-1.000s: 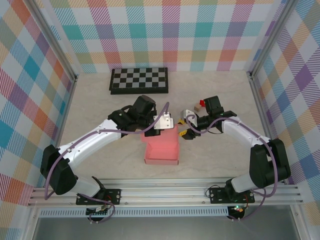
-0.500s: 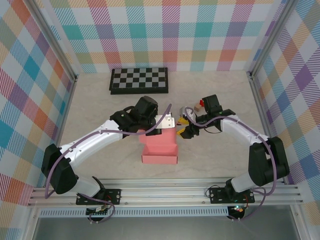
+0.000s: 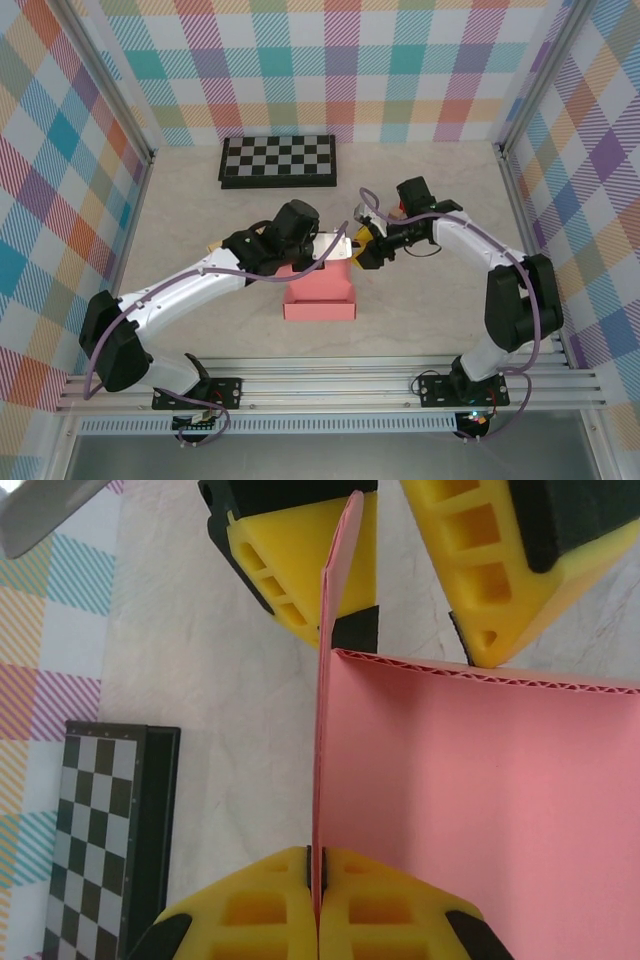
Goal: Fold the paper box
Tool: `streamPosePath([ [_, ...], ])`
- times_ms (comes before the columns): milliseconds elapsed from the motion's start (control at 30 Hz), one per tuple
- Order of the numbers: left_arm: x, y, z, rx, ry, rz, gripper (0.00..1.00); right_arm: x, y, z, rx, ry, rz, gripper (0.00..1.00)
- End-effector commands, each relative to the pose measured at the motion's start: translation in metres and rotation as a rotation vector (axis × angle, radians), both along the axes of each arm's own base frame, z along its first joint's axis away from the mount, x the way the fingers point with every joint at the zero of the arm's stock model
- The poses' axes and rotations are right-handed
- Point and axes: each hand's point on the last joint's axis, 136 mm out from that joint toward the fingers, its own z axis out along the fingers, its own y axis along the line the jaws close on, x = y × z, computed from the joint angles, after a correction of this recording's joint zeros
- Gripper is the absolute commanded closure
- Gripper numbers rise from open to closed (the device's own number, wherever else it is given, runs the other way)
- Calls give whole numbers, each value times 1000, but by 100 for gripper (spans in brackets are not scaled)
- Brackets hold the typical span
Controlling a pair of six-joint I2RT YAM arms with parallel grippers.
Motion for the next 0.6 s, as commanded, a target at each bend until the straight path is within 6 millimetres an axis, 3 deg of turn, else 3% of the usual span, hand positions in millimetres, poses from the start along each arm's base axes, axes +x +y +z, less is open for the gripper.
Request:
streamPosePath([
  [0,-20,-44,25,-156,-55,-131,100,-13,26,44,179,56,85,40],
  [233,-19,-39,33,-178,-91,-112,100,-20,28,60,238,98,111,36],
  [433,-23,-35,41,-195,-104,-115,100,-25,25,51,201,128,117,33],
  [567,-26,-31,41,-182,-109,-123,100,-18,18,35,114,103,83,32],
])
